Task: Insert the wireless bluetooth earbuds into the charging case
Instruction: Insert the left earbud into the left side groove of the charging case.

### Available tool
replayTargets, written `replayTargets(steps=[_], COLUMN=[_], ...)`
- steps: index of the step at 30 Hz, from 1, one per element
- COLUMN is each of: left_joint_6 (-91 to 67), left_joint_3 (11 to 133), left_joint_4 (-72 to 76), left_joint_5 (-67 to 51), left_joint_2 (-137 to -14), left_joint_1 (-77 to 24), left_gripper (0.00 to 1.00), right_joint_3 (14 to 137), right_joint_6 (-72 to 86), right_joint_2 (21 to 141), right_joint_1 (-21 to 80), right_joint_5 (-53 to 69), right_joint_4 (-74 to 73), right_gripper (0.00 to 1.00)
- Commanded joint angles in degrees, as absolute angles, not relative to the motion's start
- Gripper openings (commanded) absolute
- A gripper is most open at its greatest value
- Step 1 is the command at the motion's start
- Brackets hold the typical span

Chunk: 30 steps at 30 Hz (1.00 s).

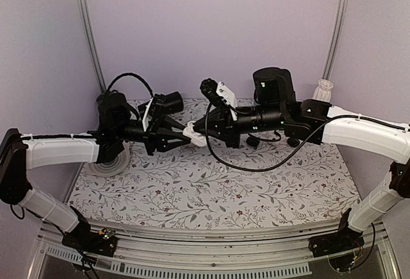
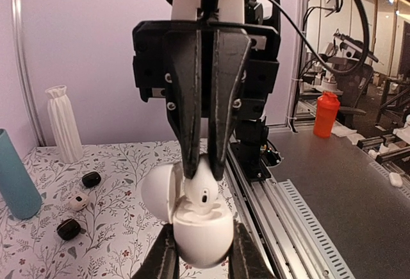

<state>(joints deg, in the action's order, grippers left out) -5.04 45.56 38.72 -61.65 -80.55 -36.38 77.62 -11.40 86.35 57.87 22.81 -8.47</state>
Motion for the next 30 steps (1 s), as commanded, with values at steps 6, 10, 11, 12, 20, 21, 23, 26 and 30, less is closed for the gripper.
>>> replayTargets(steps=[6, 10, 11, 12, 20, 21, 23, 26, 30], left_joint_6=[-6.14, -6.54, -6.59, -6.67, -7.41, -7.53, -7.65, -7.65, -7.65], left_joint_3=[47.49, 47.71, 47.77, 47.81, 47.66, 47.52, 47.23, 46.71, 46.04], left_joint_4=[39.43, 39.20, 39.27, 39.21, 40.67, 40.89, 41.57, 42.18, 42.38], left_joint_5=[-62.43, -62.34, -62.27, -62.23, -61.43, -61.25, -60.84, -60.31, -59.80], left_joint_2=[-81.10, -81.36, -81.45, -81.47, -80.58, -80.40, -79.96, -79.43, -79.17], left_joint_1=[-37.18, -37.17, -37.18, -37.18, -37.17, -37.17, -37.15, -37.18, -37.18], left_gripper=[0.00, 0.00, 0.00, 0.00, 0.00, 0.00, 0.00, 0.00, 0.00], right_joint_3=[79.36, 79.62, 79.63, 79.64, 80.17, 80.40, 80.93, 81.29, 81.04], right_joint_6=[-11.95, -11.93, -12.07, -12.11, -13.07, -13.15, -13.48, -13.54, -13.27], right_joint_2=[88.39, 89.13, 89.32, 89.44, 90.97, 91.23, 91.84, 92.41, 91.82], right_joint_1=[59.17, 59.62, 59.65, 59.78, 60.21, 60.33, 60.60, 60.73, 60.73], right_joint_5=[21.79, 21.74, 21.60, 21.43, 18.71, 18.29, 17.59, 16.86, 16.28], right_joint_4=[-6.73, -6.87, -6.96, -6.94, -8.74, -9.05, -9.86, -10.37, -9.93], right_gripper=[0.04, 0.04, 0.04, 0.04, 0.04, 0.04, 0.04, 0.05, 0.11])
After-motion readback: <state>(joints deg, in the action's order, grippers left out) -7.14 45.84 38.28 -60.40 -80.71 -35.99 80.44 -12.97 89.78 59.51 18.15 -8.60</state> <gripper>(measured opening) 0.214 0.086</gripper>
